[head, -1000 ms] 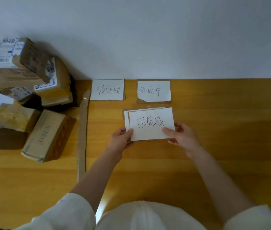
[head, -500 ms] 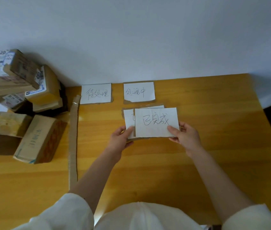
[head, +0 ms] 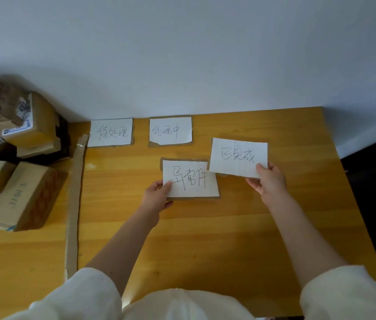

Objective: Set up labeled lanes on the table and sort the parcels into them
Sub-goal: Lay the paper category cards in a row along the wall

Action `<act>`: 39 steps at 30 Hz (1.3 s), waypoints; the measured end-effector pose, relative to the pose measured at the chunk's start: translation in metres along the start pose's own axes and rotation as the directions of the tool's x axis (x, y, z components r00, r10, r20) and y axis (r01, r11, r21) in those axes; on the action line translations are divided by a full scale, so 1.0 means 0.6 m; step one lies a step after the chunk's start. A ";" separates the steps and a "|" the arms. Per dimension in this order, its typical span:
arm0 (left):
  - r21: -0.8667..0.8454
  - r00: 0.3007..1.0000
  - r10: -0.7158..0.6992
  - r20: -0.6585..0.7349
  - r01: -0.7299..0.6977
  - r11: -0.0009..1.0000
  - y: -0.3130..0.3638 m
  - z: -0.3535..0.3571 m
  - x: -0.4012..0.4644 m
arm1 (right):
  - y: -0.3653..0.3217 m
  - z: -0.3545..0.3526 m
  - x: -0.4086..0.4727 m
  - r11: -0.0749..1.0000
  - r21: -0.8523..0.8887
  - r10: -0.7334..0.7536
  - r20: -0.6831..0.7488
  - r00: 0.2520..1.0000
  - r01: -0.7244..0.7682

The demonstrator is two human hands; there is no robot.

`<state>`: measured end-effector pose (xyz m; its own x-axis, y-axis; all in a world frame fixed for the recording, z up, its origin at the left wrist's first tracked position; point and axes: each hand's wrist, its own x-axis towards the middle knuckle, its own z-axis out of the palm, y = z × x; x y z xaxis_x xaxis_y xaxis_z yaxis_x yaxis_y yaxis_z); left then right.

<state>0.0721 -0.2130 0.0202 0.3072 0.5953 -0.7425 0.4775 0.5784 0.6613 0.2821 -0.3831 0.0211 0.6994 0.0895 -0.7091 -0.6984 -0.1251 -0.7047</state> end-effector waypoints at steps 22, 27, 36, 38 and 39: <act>0.156 0.998 -0.054 0.040 0.047 0.987 0.001 0.052 0.052 | 0.031 0.049 0.115 0.130 -0.900 -0.515 0.298 0.804 0.417; 0.147 0.998 -0.053 0.041 0.047 0.988 0.008 0.054 0.065 | 0.027 0.088 0.131 0.031 -0.887 -0.491 0.388 0.780 0.461; 0.121 0.997 -0.061 0.037 0.056 0.991 0.022 0.054 0.087 | -0.025 0.153 0.179 0.029 -0.881 -0.484 0.401 0.778 0.472; 0.124 0.998 -0.057 0.034 0.052 0.991 0.025 0.055 0.090 | -0.032 0.163 0.186 0.035 -0.883 -0.489 0.393 0.778 0.468; 0.125 0.998 -0.055 0.034 0.051 0.991 0.026 0.055 0.091 | -0.035 0.167 0.189 0.037 -0.883 -0.492 0.391 0.778 0.467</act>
<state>0.1238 -0.1897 -0.0137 0.3080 0.5430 -0.7812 0.5915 0.5338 0.6043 0.3606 -0.2716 -0.0470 0.8284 0.5174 -0.2146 0.4352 -0.8357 -0.3350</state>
